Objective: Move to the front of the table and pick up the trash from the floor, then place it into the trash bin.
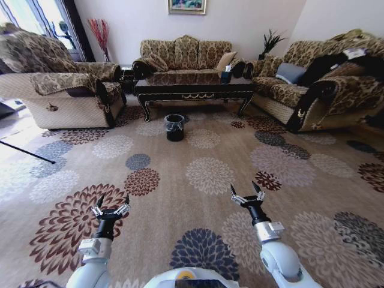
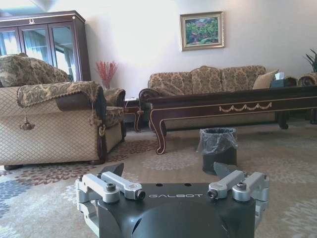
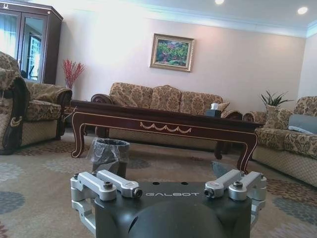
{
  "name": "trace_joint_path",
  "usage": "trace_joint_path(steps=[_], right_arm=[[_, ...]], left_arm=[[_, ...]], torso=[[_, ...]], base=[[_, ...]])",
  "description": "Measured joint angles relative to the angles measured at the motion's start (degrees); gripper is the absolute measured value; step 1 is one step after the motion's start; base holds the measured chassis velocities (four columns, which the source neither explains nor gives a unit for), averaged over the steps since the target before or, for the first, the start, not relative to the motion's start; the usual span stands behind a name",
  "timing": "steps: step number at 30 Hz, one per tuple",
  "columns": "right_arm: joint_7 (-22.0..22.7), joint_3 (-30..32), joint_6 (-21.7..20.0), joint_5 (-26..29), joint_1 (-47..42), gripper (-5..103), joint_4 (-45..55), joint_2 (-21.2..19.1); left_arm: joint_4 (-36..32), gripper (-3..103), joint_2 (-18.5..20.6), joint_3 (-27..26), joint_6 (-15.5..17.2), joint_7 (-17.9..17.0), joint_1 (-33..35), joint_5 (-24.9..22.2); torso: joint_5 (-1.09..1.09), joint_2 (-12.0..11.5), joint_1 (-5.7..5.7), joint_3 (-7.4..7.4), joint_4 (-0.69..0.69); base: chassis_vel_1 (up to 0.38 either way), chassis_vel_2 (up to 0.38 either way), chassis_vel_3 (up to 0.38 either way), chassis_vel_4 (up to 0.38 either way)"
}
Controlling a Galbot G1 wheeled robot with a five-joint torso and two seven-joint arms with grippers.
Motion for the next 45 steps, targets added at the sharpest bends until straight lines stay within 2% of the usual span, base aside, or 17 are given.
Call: trace_joint_path(steps=[8, 22, 32, 36, 45], right_arm=[[0.0, 0.0, 0.0, 0.0, 0.1, 100, 0.0, 0.0], [0.0, 0.0, 0.0, 0.0, 0.0, 100, 0.0, 0.0], [0.0, 0.0, 0.0, 0.0, 0.0, 100, 0.0, 0.0], [0.0, 0.0, 0.0, 0.0, 0.0, 100, 0.0, 0.0], [0.0, 0.0, 0.0, 0.0, 0.0, 100, 0.0, 0.0]], left_arm=[[0.0, 100, 0.0, 0.0, 0.0, 0.0, 0.0, 0.0], [0.0, 100, 0.0, 0.0, 0.0, 0.0, 0.0, 0.0], [0.0, 100, 0.0, 0.0, 0.0, 0.0, 0.0, 0.0], [0.0, 100, 0.0, 0.0, 0.0, 0.0, 0.0, 0.0], [0.0, 100, 0.0, 0.0, 0.0, 0.0, 0.0, 0.0]], torso=[[0.0, 0.9, 0.01, 0.93, -0.01], [0.0, 4.8, 0.41, 4.34, -0.01], [0.0, 6.7, 0.74, 5.88, -0.01], [0.0, 8.0, 1.0, 7.03, -0.01], [0.0, 9.3, 1.25, 8.06, -0.02]], base=[[-0.093, 0.058, 0.098, -0.062], [0.007, -0.002, -0.008, 0.003], [0.0, 0.0, 0.0, 0.0], [0.0, 0.0, 0.0, 0.0], [0.0, 0.0, 0.0, 0.0]])
